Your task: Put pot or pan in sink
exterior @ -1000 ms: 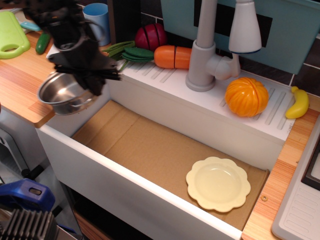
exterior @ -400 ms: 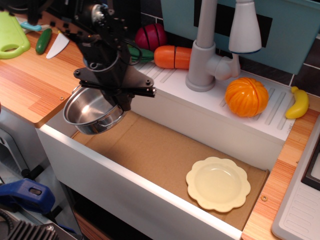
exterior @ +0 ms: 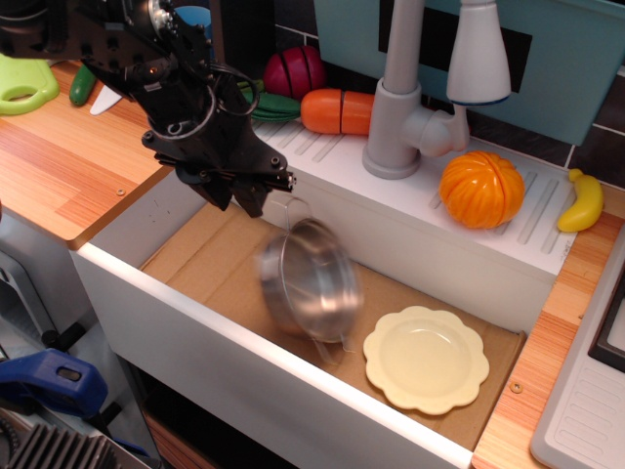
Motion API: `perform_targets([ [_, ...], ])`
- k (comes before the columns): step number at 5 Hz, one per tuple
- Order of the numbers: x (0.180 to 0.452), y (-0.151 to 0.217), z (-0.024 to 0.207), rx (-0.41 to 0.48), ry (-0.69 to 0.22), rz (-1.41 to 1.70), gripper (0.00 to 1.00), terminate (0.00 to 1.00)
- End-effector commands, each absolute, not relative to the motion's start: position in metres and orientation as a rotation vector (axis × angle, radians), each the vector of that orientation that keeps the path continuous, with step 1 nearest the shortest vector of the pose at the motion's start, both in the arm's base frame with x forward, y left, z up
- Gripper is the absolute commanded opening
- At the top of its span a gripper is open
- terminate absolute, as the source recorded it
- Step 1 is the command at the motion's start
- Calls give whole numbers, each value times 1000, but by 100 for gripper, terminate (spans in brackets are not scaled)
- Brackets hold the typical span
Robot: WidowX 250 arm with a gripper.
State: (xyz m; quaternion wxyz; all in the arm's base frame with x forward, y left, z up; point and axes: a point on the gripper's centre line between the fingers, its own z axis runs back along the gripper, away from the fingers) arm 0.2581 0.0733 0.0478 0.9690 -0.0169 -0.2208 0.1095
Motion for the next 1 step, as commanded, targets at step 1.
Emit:
perform_targets([
  [1, 264, 78, 56, -25, -476, 218, 100, 100],
])
